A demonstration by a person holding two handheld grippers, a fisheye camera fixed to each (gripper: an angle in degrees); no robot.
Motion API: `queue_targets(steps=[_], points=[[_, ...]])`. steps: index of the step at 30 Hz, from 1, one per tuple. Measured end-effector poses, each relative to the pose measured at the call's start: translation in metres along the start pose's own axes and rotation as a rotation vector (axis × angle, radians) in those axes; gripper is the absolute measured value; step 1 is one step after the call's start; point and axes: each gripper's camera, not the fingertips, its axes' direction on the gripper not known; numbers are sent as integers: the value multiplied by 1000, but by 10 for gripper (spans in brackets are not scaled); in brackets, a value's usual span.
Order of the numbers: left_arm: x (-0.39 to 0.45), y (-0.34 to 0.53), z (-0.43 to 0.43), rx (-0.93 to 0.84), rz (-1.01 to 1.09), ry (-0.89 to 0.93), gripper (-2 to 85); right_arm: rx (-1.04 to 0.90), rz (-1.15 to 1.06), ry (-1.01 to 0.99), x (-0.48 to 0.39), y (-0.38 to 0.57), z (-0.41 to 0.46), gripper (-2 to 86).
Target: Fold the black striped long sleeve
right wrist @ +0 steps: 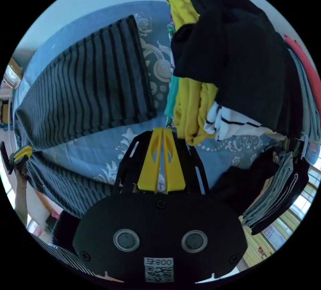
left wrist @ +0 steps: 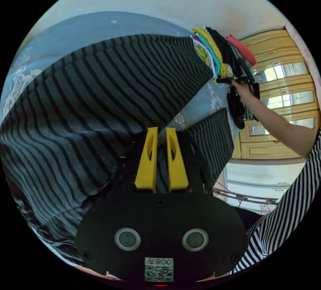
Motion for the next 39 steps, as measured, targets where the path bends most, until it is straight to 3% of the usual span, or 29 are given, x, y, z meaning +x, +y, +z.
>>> queue_targets(steps=[3, 6, 11, 18, 20, 24, 28, 35, 38, 39], points=[[-17, 32, -53, 103, -119, -2, 69, 116, -32, -105, -12, 11, -44, 11], [-50, 66, -100, 135, -280, -81, 71, 213, -201, -256, -66, 6, -87, 31], [-115, 111, -173, 214, -556, -217, 60, 253, -594, -369, -221, -44, -142, 56], [-177, 127, -234, 288, -800, -252, 10, 131, -880, -369, -382, -78, -154, 29], [-182, 125, -240, 268, -811, -255, 7, 90, -902, -226, -412, -85, -147, 11], [-178, 120, -262, 240, -792, -324, 4, 154, -803, -161, -402, -103, -174, 3], [-159, 118, -269, 234, -726, -314, 4, 89, -788, -251, -390, -114, -194, 1], [-45, 132, -264, 293, -500, -261, 2, 298, -775, -325, -337, -15, -253, 1], [-35, 124, -229, 142, -508, -280, 2, 186, -756, -266, -329, 2, -227, 1], [-30, 123, -228, 190, -483, -280, 2, 153, -753, -256, -329, 2, -220, 1]])
